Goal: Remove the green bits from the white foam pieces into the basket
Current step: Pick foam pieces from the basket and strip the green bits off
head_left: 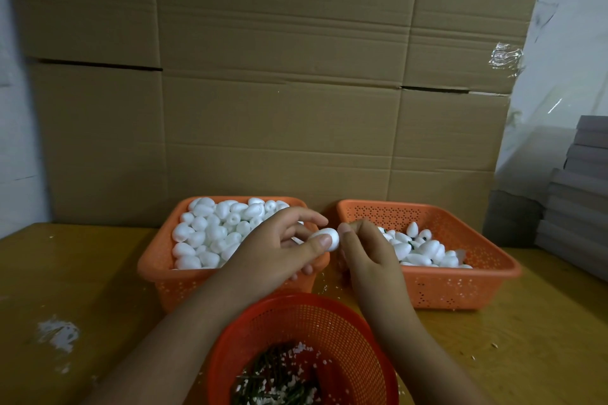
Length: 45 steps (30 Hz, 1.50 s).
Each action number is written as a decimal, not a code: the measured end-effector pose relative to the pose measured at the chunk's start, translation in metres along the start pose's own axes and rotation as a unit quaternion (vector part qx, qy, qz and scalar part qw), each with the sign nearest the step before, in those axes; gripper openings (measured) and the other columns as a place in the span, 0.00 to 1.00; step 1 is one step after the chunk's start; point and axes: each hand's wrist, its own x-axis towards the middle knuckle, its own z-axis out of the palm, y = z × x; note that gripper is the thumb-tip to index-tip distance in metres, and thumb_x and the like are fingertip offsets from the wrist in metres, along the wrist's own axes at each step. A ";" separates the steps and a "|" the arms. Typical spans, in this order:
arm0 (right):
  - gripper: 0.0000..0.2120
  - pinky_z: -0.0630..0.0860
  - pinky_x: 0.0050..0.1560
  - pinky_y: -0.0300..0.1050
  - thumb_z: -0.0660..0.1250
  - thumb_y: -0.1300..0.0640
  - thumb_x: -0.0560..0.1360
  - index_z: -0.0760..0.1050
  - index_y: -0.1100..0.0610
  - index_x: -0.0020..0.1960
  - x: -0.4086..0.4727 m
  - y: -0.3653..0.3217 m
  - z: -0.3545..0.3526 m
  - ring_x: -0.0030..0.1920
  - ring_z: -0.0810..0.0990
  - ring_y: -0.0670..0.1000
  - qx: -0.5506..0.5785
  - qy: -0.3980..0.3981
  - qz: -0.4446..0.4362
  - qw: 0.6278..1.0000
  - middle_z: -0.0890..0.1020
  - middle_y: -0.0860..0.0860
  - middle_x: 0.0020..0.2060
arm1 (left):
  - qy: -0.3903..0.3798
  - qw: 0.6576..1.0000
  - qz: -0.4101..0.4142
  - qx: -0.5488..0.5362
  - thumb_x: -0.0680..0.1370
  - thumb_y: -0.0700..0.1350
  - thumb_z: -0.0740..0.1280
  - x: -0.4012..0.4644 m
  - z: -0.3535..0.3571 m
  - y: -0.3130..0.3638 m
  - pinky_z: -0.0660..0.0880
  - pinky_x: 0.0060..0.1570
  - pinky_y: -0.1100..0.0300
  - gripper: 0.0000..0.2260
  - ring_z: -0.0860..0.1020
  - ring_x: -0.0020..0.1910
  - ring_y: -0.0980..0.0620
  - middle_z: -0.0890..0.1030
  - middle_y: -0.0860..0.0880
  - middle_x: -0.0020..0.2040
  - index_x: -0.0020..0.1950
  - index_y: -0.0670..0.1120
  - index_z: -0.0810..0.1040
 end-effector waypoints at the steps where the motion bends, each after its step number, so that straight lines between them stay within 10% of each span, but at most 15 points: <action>1: 0.14 0.66 0.25 0.34 0.61 0.58 0.81 0.68 0.59 0.37 0.000 0.000 0.000 0.23 0.67 0.43 -0.001 0.005 -0.002 1.000 0.69 0.46 0.23 | -0.003 1.000 0.000 -0.001 0.77 0.45 0.69 0.000 0.000 0.000 0.73 0.32 0.65 0.08 0.79 0.33 0.58 0.83 0.52 0.41 0.56 0.52 0.78; 17: 0.25 0.61 0.22 0.37 0.64 0.53 0.79 0.65 0.53 0.24 0.003 -0.002 -0.003 0.22 0.64 0.45 0.020 0.071 0.033 0.997 0.66 0.50 0.20 | -0.031 0.999 0.021 -0.007 0.75 0.42 0.73 0.000 0.000 -0.004 0.73 0.34 0.68 0.10 0.79 0.35 0.57 0.83 0.53 0.46 0.53 0.55 0.79; 27: 0.05 0.68 0.27 0.31 0.65 0.59 0.78 0.78 0.57 0.46 -0.001 -0.004 -0.003 0.27 0.73 0.41 0.010 0.011 -0.015 1.000 0.75 0.45 0.26 | 0.027 1.000 0.012 0.010 0.79 0.47 0.67 0.002 -0.003 -0.001 0.75 0.32 0.66 0.05 0.79 0.33 0.59 0.83 0.56 0.37 0.51 0.49 0.81; 39: 0.05 0.67 0.27 0.30 0.66 0.60 0.78 0.78 0.57 0.44 -0.001 -0.003 -0.003 0.26 0.72 0.40 0.014 0.034 -0.009 0.999 0.76 0.45 0.26 | 0.015 1.000 0.009 -0.001 0.75 0.50 0.71 0.002 -0.003 -0.001 0.75 0.34 0.66 0.07 0.81 0.38 0.58 0.83 0.54 0.47 0.52 0.58 0.80; 45: 0.06 0.72 0.38 0.33 0.69 0.59 0.76 0.80 0.50 0.42 -0.005 -0.001 0.000 0.38 0.78 0.43 -0.113 0.054 -0.112 0.986 0.80 0.44 0.35 | 0.086 0.970 0.072 0.214 0.73 0.58 0.70 0.002 -0.002 -0.010 0.72 0.46 0.68 0.05 0.78 0.46 0.63 0.80 0.60 0.44 0.46 0.61 0.79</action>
